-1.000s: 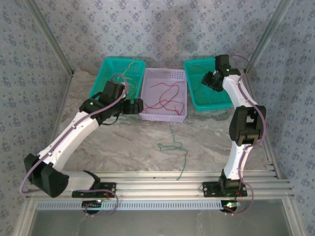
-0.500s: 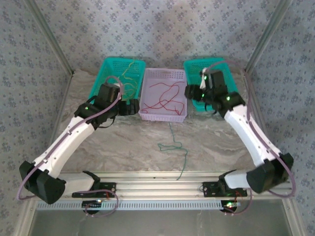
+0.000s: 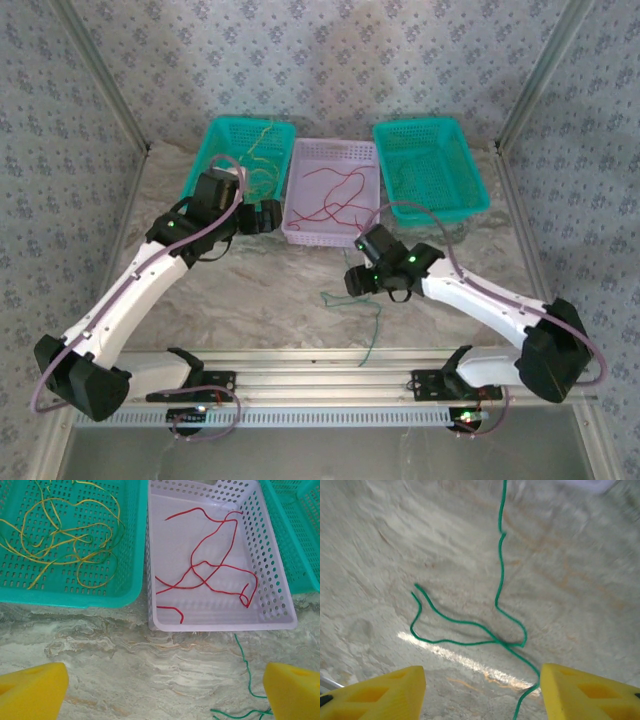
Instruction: Untangle the cables
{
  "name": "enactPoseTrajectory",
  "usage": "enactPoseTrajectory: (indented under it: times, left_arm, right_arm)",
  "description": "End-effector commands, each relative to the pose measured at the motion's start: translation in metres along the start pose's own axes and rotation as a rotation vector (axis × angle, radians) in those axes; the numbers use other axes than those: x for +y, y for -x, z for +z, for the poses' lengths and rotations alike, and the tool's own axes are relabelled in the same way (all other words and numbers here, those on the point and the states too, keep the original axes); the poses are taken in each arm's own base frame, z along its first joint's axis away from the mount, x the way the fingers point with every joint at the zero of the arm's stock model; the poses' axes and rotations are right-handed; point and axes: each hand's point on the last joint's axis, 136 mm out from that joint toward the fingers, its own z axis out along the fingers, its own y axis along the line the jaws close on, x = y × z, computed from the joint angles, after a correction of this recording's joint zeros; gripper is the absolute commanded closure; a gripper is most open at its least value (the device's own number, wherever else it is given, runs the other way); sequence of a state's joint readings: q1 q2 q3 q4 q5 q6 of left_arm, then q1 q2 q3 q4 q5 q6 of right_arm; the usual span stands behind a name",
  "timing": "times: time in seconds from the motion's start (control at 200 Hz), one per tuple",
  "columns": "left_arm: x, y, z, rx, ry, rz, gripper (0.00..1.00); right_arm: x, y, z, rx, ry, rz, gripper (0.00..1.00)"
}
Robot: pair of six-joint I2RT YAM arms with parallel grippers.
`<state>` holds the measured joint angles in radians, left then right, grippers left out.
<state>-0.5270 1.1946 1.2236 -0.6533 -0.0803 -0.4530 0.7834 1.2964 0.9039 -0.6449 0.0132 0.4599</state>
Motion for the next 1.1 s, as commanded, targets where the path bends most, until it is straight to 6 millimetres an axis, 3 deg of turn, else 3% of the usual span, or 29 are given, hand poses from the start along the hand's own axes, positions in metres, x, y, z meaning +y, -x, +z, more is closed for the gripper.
enactPoseTrajectory:
  times: [0.0,0.16,0.38,0.5,0.73,0.924,1.099]
  left_arm:
    - [0.004,0.007,-0.007,-0.041,0.009,0.005,0.00]
    - [0.005,0.007,-0.006,-0.040,0.014,0.005,0.00]
    - [0.007,0.009,-0.007,-0.044,0.016,0.003,0.00]
    - [0.008,0.008,-0.006,-0.042,0.019,0.001,0.00]
    - [0.009,0.009,-0.006,-0.045,0.022,0.000,0.00]
    - [0.010,0.009,-0.006,-0.043,0.025,-0.003,0.00]
    - [0.011,0.010,-0.007,-0.049,0.028,-0.003,0.00]
  right_arm:
    - [-0.009,-0.014,0.021,0.045,-0.067,0.036,0.38]
    - [-0.019,-0.030,0.042,0.109,-0.119,0.038,0.41]
    - [-0.022,-0.031,0.065,0.115,-0.137,0.043,0.47]
    - [-0.024,-0.036,0.075,0.153,-0.156,0.044,0.59]
    - [-0.032,-0.037,0.075,0.149,-0.181,0.052,0.78]
    - [-0.032,-0.030,0.075,0.119,-0.180,0.039,1.00]
    - [-0.026,-0.018,0.055,0.068,-0.153,0.016,1.00]
